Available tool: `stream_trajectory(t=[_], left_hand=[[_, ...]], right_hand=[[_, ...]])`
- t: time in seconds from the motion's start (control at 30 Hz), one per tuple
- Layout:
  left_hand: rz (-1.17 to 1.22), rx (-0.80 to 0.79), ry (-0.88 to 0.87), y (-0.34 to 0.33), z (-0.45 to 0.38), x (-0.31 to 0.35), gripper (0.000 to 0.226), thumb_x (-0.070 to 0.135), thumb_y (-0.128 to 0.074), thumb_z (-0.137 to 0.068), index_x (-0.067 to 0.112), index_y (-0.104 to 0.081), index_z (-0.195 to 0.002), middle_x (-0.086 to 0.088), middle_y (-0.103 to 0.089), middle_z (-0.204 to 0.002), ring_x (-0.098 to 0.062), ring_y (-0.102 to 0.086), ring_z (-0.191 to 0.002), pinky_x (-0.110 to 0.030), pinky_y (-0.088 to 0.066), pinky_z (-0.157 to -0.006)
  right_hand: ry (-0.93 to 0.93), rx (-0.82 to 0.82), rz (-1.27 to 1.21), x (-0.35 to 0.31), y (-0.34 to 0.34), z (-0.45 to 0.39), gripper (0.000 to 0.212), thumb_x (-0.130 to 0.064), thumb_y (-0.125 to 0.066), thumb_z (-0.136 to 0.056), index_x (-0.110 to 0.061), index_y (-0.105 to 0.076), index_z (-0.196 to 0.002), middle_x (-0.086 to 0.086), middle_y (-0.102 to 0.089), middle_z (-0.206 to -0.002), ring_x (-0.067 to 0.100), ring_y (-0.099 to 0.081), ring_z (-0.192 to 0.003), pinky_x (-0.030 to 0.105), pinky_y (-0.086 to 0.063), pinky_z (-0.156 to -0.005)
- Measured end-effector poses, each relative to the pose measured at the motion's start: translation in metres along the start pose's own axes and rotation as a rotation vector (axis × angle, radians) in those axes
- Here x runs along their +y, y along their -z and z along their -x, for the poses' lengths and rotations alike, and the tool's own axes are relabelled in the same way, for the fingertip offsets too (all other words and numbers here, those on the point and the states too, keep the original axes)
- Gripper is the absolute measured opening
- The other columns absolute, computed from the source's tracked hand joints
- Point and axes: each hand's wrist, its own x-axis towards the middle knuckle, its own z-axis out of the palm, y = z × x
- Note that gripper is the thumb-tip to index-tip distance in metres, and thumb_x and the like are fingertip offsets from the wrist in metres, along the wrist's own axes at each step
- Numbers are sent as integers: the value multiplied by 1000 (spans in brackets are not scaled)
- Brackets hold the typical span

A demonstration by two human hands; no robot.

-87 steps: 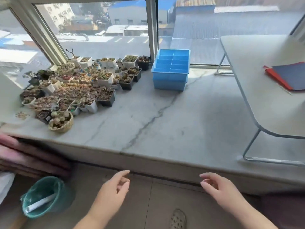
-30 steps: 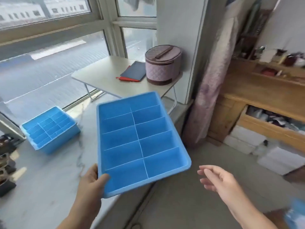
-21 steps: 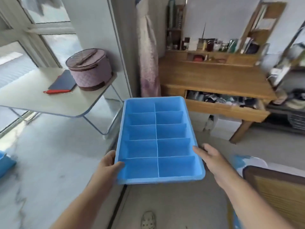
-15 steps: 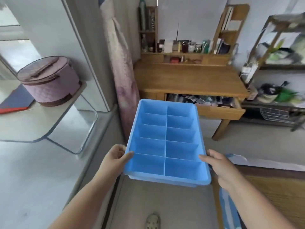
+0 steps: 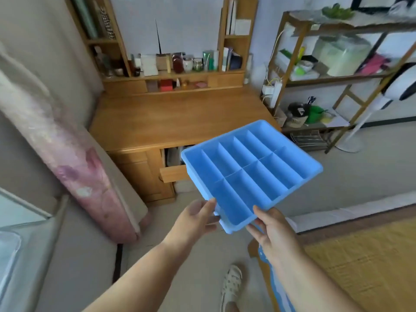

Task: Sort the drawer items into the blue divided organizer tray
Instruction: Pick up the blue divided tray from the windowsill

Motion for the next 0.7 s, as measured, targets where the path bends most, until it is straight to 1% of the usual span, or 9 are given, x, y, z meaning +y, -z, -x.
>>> stream_trajectory(t=[0.07,0.13,0.2,0.3,0.37,0.43,0.53,0.63,0.7], left_hand=[[-205,97,-48,-12,-31,19,28,36,-62,-89,9,-61,-96,-7,-71,-98,-18,-70,-87,-37,-57,-82],[-335,199,-69,-19,-61,36,19,26,-66,-86,10,-62,-95,-8,-71,-92,-24,-69,-85,-41,-56,-82],[-257,231,-51,-21,-88,51,13,15,-63,-86,10,-64,-97,-10,-72,-93,-26,-69,-87,-44,-56,-83],[-115,300,-22,-7,-130,69,13,5,-58,-87,9,-65,-97,-12,-71,-96,-24,-69,-88,-36,-59,-75],[-71,312,-9,10,-155,80,14,1,-55,-88,5,-65,-97,-14,-71,-93,-23,-70,-84,-30,-58,-67],[-74,301,15,30,-179,85,14,-1,-53,-87,-3,-62,-99,-20,-70,-93,-28,-71,-87,-32,-59,-69],[-102,295,47,60,-219,97,14,-1,-55,-87,-8,-58,-99,-23,-68,-85,-33,-71,-82,-38,-58,-70],[-202,241,48,83,-276,116,9,-1,-58,-85,-2,-60,-94,-9,-68,-72,-19,-71,-69,-28,-55,-59],[-250,217,48,91,-322,133,8,1,-60,-86,4,-59,-93,0,-70,-67,-14,-68,-61,-25,-54,-53]], right_hand=[[34,2,32,-13,-10,-30,19,-7,-56,-92,-10,-59,-111,4,-67,-114,18,-63,-108,41,-49,-95],[42,-56,72,-28,-22,-61,16,-7,-57,-92,-13,-61,-106,1,-70,-108,14,-65,-103,37,-50,-93],[18,-119,131,-46,-29,-88,13,-9,-58,-91,-15,-64,-102,-2,-72,-101,11,-67,-98,31,-53,-86],[28,-95,216,-83,-30,-140,6,-19,-60,-91,-14,-61,-95,-3,-65,-95,12,-62,-92,30,-52,-77],[75,-1,180,-114,-23,-181,22,-23,-58,-91,-14,-53,-110,-3,-60,-102,17,-61,-92,31,-50,-72],[116,66,106,-146,-17,-219,45,-26,-59,-91,-23,-40,-131,-6,-54,-114,21,-61,-96,34,-50,-75],[156,68,233,-185,-19,-275,66,-36,-60,-89,-41,-24,-143,-8,-44,-127,24,-65,-97,35,-51,-76],[73,10,356,-205,-42,-326,44,-36,-58,-91,-29,-43,-131,-1,-58,-118,28,-66,-91,35,-52,-76],[8,21,433,-210,-56,-360,29,-17,-55,-95,-12,-53,-124,13,-64,-109,30,-63,-85,36,-52,-77]])
